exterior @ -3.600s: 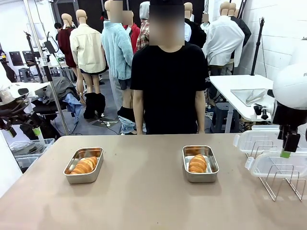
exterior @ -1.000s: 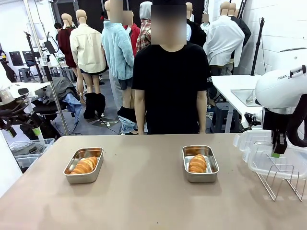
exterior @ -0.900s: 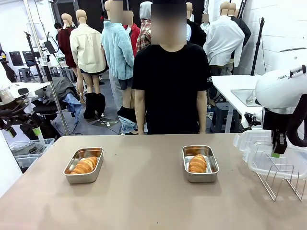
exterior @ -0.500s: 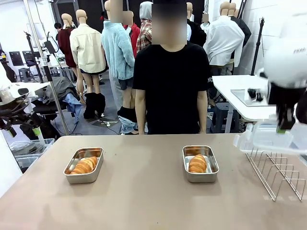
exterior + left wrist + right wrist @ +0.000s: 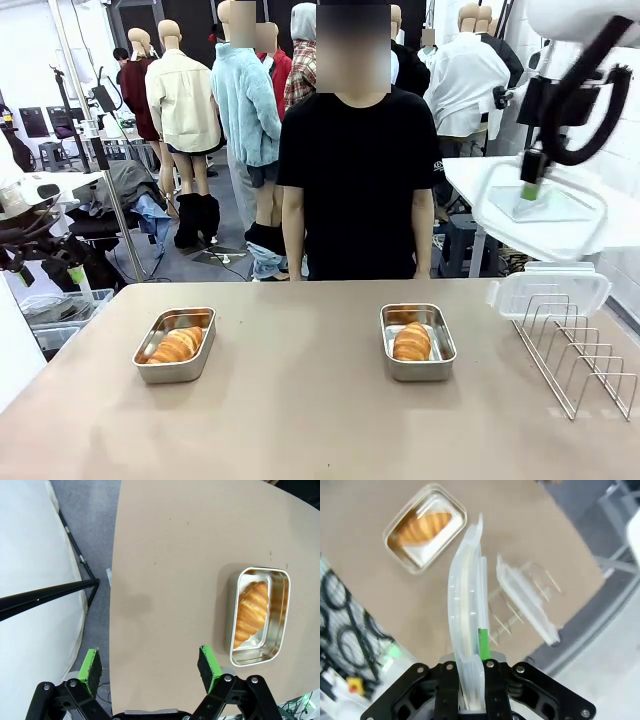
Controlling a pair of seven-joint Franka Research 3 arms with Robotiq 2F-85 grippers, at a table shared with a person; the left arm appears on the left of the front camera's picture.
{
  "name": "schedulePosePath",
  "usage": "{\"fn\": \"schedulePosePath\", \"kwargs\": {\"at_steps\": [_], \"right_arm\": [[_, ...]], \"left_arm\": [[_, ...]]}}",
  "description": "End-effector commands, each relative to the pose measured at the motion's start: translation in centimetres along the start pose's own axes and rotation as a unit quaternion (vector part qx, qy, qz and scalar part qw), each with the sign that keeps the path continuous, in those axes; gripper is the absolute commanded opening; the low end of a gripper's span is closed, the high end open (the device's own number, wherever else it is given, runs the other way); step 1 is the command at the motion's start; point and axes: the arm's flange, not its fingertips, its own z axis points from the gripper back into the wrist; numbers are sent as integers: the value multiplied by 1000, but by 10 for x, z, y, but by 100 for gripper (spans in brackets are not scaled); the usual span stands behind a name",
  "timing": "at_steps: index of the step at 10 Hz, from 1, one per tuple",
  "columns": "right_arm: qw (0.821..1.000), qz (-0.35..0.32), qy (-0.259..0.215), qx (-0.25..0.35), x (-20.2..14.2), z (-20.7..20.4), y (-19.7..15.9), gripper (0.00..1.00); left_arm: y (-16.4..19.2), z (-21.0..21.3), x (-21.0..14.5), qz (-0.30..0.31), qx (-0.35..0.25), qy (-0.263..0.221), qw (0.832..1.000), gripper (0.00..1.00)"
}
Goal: Place the bread in airtight containers.
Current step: Release when the human grabs the Airtight Container lid.
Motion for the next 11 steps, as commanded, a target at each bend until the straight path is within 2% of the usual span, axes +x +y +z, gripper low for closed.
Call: {"fn": "schedulePosePath", "kwargs": {"at_steps": [1,3,5,6,7,11], "right_arm": [[989,-118,-77,42,38,4,-32,0],[980,-177,-71,62,60,-13,-57,0],[977,-193,-56,71,63,-25,-69,0],[983,-166,-62,50,57,-25,-67,0],[979,-182,-57,71,59,-29,-70,0],[979,-182,-57,71,59,-29,-70,0]], "left_arm": [[2,1,-2,2,0,-5,1000,100],[2,1,-2,2,0,-5,1000,100],[2,1,-2,2,0,-5,1000,100],[2,1,-2,2,0,-5,1000,100],[2,1,-2,2,0,-5,1000,100],[2,1,-2,2,0,-5,1000,100]]}}
